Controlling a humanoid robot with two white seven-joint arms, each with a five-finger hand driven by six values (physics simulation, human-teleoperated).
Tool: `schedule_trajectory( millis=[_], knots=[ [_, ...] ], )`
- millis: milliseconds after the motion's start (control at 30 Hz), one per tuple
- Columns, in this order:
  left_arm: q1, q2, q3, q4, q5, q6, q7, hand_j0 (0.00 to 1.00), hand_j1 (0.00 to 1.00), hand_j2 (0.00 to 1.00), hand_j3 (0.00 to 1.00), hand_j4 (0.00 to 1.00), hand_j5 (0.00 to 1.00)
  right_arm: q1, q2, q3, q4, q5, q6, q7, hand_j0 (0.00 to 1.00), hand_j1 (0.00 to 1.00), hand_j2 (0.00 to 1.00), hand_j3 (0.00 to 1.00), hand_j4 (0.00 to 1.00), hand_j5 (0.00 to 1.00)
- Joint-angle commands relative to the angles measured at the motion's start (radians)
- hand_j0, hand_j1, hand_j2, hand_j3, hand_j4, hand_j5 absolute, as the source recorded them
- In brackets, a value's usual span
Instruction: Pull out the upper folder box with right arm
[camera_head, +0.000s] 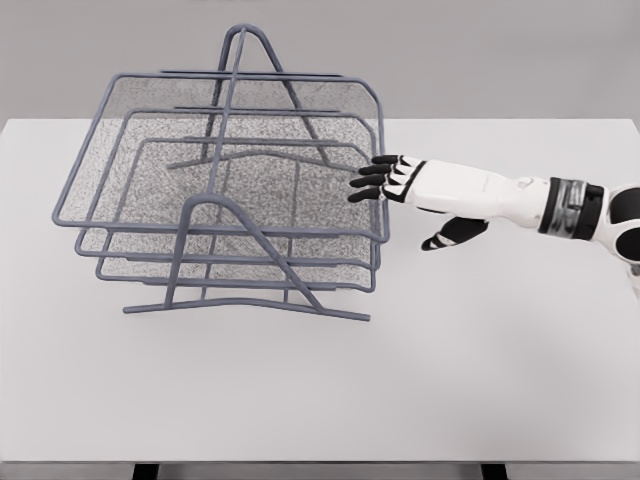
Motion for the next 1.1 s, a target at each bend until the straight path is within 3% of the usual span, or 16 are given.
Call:
schedule_trajectory(
  millis=[0, 200, 267, 500, 700, 1067],
  knots=[
    [0.000, 0.000, 0.000, 0.000, 0.000, 0.000, 0.000, 1.00, 1.00, 1.00, 1.00, 1.00, 1.00, 0.000, -0.013, -0.003, 0.009, 0.062, -0.005, 0.003, 1.00, 1.00, 1.00, 1.00, 1.00, 1.00],
    [0.000, 0.000, 0.000, 0.001, 0.000, 0.000, 0.000, 1.00, 1.00, 1.00, 1.00, 1.00, 1.00, 0.012, -0.052, -0.006, 0.011, 0.054, -0.005, 0.003, 1.00, 1.00, 1.00, 1.00, 1.00, 1.00],
    [0.000, 0.000, 0.000, 0.000, 0.000, 0.000, 0.000, 1.00, 1.00, 1.00, 1.00, 1.00, 1.00, 0.051, -0.063, -0.064, 0.008, 0.054, -0.005, 0.003, 1.00, 1.00, 1.00, 1.00, 1.00, 1.00],
    [0.000, 0.000, 0.000, 0.000, 0.000, 0.000, 0.000, 1.00, 1.00, 1.00, 1.00, 1.00, 1.00, 0.074, -0.106, -0.092, 0.002, 0.044, -0.005, 0.003, 1.00, 1.00, 1.00, 1.00, 1.00, 1.00],
    [0.000, 0.000, 0.000, 0.000, 0.000, 0.000, 0.000, 1.00, 1.00, 1.00, 1.00, 1.00, 1.00, 0.141, -0.131, -0.167, 0.000, 0.044, -0.005, 0.003, 1.00, 1.00, 1.00, 1.00, 1.00, 1.00],
    [0.000, 0.000, 0.000, 0.000, 0.000, 0.000, 0.000, 1.00, 1.00, 1.00, 1.00, 1.00, 1.00, 0.146, -0.194, -0.227, -0.023, -0.007, -0.005, 0.003, 1.00, 1.00, 1.00, 1.00, 1.00, 1.00]
  ],
)
